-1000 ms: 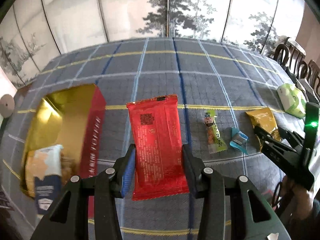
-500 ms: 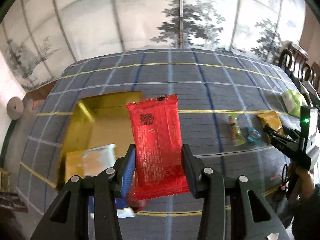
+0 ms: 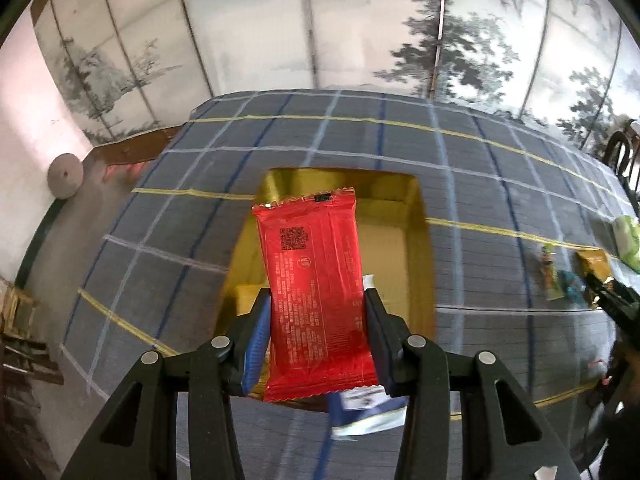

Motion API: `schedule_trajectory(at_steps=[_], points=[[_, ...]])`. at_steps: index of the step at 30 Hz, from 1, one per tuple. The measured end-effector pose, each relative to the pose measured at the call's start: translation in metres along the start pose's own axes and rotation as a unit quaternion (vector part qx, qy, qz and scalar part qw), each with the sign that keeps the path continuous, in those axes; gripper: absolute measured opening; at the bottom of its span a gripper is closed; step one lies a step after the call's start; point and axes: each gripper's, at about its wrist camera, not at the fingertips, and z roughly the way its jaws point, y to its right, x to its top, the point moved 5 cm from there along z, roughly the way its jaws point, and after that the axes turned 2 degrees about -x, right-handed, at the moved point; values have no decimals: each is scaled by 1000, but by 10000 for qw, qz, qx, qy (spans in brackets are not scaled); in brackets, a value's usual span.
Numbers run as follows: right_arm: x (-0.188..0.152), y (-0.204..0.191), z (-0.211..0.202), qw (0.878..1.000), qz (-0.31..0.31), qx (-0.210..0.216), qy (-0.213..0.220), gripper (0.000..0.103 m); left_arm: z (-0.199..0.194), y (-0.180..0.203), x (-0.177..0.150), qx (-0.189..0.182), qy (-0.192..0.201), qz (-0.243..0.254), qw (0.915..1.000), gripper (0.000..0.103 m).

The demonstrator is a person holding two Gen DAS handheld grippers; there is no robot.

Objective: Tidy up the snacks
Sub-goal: 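Carry the red packet into the gold tin with the left tool and release it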

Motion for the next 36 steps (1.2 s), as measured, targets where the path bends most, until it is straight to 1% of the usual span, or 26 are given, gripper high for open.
schedule_trajectory(at_steps=[5,10,17,19,25,28,30,36], points=[[0,0,0,10000,0,1,-1,60,12,-15,-9,78,-198,-19,9998,41],[0,0,0,10000,-3,-4,-2,60,27,-16,-23,59,-418,92,9991,41],[0,0,0,10000,-6,-5,-3,60,37,-8,-26,-60,-406,111,9991,41],[0,0,0,10000,-6,-5,-3,60,38,-3,-25,-146,-366,197,9990,41],[0,0,0,10000,-9,-8,-5,60,43,1,-21,-153,-375,342,9986,41],[0,0,0,10000,-11,-9,-5,60,43,1,-19,-177,-441,458,9978,43],[1,0,0,10000,-11,-8,-5,60,42,1,-19,-118,-430,552,9975,45],[1,0,0,10000,-15,-13,-7,60,40,-1,-22,-53,-430,576,9974,53]])
